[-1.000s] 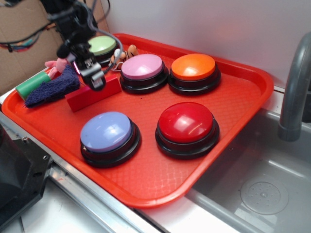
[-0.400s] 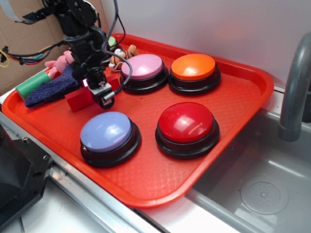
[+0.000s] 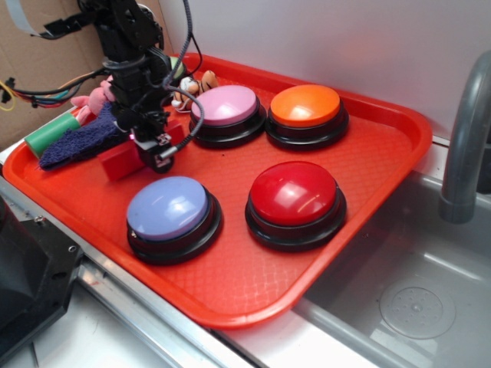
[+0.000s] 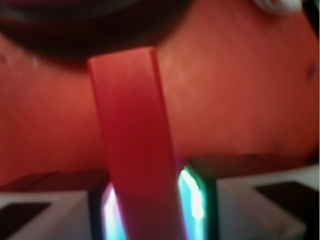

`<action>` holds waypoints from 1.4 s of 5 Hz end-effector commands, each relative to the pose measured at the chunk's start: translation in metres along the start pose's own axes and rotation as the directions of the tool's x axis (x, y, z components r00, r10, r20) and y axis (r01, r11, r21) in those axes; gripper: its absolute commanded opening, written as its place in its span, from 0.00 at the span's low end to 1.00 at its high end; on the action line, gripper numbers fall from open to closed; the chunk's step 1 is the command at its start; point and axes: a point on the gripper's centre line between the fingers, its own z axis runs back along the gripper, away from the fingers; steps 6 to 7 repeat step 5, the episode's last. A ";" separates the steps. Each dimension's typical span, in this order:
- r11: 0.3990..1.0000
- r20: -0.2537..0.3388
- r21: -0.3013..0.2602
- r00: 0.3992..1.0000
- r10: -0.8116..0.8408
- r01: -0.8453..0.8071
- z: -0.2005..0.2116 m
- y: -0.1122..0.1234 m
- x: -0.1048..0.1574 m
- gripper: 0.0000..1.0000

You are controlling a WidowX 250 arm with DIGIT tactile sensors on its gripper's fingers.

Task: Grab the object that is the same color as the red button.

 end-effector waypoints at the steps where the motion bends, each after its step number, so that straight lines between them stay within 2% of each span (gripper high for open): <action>1: 0.990 0.116 -0.072 0.985 0.126 -0.119 0.080 0.020 -0.007 0.00; 2: 0.982 0.157 -0.094 0.972 0.176 -0.162 0.103 0.025 -0.017 0.00; 3: 0.972 0.190 -0.071 0.954 0.233 -0.223 0.128 0.028 -0.025 0.00; 4: 0.969 0.211 -0.076 0.946 0.247 -0.236 0.138 0.029 -0.026 0.00; 5: 0.957 0.150 0.003 0.947 0.285 -0.289 0.132 0.039 -0.027 0.00; 7: 0.957 0.150 0.003 0.947 0.285 -0.289 0.132 0.039 -0.027 0.00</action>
